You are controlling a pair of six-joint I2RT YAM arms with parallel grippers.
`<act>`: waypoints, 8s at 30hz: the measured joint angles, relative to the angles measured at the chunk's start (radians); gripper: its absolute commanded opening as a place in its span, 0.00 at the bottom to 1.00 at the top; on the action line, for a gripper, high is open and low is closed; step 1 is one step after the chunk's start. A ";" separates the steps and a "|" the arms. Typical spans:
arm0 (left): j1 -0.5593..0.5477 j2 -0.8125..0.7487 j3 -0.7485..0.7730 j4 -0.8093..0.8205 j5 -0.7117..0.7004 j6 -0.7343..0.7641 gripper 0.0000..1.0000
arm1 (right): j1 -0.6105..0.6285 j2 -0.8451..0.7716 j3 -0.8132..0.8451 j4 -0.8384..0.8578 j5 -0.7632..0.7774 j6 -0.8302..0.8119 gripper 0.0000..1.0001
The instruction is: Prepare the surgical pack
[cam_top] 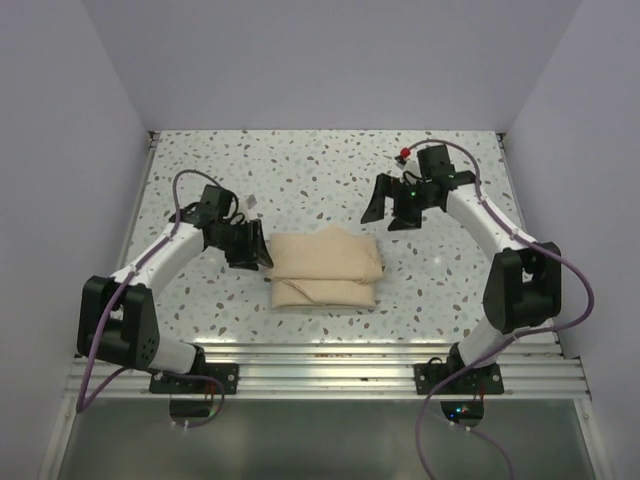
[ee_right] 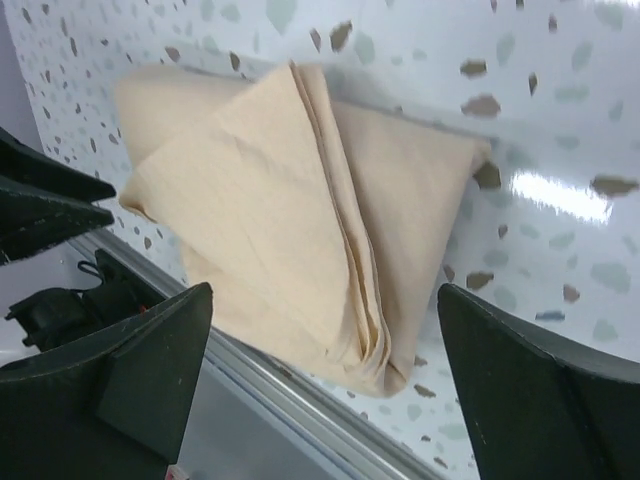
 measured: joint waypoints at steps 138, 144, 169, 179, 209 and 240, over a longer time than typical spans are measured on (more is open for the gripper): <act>-0.100 0.166 -0.173 -0.006 0.122 0.075 0.29 | 0.090 0.003 -0.507 0.065 -0.069 0.185 0.17; -0.106 0.149 -0.183 -0.027 0.112 0.071 0.32 | 0.075 0.133 -0.386 0.072 -0.085 0.246 0.18; -0.495 0.152 0.401 -0.188 -0.348 0.005 0.52 | -0.117 0.340 0.208 -0.237 0.135 0.030 0.99; -0.766 0.321 0.421 -0.214 -0.716 0.032 0.59 | -0.131 -0.103 -0.203 -0.180 0.095 0.057 0.99; -0.839 0.388 0.321 -0.108 -0.897 0.042 0.47 | -0.121 -0.215 -0.393 -0.111 0.047 0.101 0.99; -0.832 0.415 0.422 -0.188 -0.904 0.098 0.00 | 0.192 -0.043 -0.487 0.496 -0.003 0.669 0.17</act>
